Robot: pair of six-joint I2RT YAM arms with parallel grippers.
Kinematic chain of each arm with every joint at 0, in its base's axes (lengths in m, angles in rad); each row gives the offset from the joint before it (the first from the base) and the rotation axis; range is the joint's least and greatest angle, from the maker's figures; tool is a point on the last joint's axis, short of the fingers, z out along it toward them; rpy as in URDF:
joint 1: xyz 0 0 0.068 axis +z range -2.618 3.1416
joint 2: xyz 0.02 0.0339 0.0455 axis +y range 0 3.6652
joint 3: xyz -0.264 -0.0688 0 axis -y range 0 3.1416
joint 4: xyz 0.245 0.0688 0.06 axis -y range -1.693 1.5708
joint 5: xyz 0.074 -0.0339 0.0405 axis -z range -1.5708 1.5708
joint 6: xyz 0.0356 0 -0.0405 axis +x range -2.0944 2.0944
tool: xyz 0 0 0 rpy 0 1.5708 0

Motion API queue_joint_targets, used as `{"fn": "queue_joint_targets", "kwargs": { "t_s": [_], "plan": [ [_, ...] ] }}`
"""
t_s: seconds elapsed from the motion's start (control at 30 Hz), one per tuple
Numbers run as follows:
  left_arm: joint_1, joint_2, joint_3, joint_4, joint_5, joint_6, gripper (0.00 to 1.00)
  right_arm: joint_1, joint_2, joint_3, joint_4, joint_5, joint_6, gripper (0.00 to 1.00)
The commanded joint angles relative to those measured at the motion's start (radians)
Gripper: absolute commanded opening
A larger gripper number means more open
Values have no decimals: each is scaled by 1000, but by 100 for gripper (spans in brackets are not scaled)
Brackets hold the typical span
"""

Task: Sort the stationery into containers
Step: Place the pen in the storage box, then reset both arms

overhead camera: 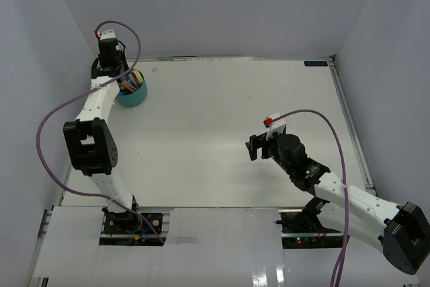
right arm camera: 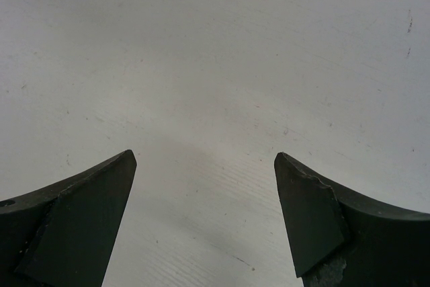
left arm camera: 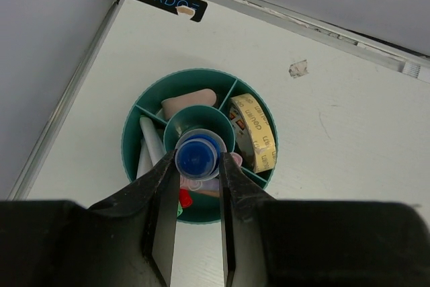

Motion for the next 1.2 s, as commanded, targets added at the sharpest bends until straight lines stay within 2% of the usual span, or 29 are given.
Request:
{"fn": "queue_joint_targets", "kwargs": {
  "t_s": [0.0, 0.17, 0.23, 0.43, 0.5, 0.63, 0.73, 0.93, 1.07, 1.17],
  "plan": [
    [4, 11, 4, 25, 4, -13, 12, -7, -7, 3, 26, -2, -4, 90],
    [4, 42, 9, 48, -5, -13, 26, -7, 1, 3, 24, -5, -3, 90],
    [4, 55, 8, 62, -6, -11, 34, -7, 2, 5, 26, -5, -4, 90],
    [4, 85, 18, 73, -13, -19, 48, -7, -7, 1, 24, -4, -3, 90],
    [4, 82, 15, 74, -13, -22, 52, -7, -12, 1, 26, -1, -3, 90],
    [4, 42, 1, 73, -19, -19, 70, -5, -24, 3, 21, -4, -4, 90],
    [4, -7, -14, 69, -13, -22, 76, -5, -47, 12, 6, -2, -3, 90],
    [4, -254, -63, 13, 55, -37, 90, -7, -122, 72, -89, 42, 7, 90],
    [4, -496, -175, -33, 127, -39, 98, -7, -193, 119, -181, 100, 36, 90],
    [4, -732, -352, -64, 179, -44, 98, -5, -265, 176, -281, 128, 50, 90]
  ]
}}
